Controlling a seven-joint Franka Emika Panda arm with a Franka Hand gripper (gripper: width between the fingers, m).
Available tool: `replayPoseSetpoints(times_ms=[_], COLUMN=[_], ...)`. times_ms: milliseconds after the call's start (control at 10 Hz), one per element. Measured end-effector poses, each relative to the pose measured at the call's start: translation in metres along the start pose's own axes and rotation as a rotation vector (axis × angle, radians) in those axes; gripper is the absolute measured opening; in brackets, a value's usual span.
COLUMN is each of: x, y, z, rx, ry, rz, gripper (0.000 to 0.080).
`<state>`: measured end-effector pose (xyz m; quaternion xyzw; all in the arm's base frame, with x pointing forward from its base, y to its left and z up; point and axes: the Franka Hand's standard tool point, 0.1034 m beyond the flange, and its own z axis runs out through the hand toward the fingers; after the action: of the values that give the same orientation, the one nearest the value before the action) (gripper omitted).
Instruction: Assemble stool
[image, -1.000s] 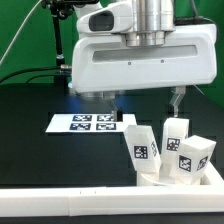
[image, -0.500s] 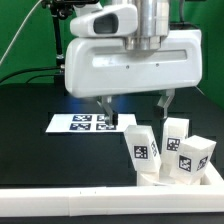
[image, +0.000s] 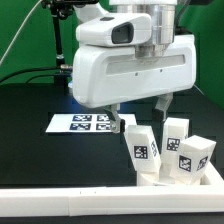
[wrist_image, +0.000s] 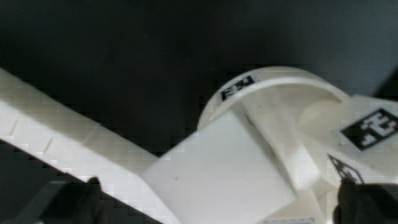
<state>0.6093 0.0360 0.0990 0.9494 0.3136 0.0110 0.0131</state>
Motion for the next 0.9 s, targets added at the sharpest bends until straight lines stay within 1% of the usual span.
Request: replayPoseSetpoints(times_ms=[100,200,300,400,600,700,800,900], x=[-0.001,0.001,0.004,0.003,0.000,-0.005,-0.007,-0.007], y=[0.001,0.001,-0.001,-0.001,0.001,0.002,0.003,0.000], z=[0.000,0.000,0.000,0.001,0.006,0.009,0.014,0.019], rx=[-0.008,-0.037,-0.052,-0.049,-0.062,-0.059,-0.062,-0.062], ry=[-0.008,-0.025,-0.029,-0.031,-0.034,-0.044,-0.063,-0.073], rz=[-0.041,-0.185,-0.285,-0.362,-0.534,-0.553,-0.614,-0.633], gripper=[0.0649,0.0649,0.0649,0.0649,0.0649,0.0649,0.0649,0.0649])
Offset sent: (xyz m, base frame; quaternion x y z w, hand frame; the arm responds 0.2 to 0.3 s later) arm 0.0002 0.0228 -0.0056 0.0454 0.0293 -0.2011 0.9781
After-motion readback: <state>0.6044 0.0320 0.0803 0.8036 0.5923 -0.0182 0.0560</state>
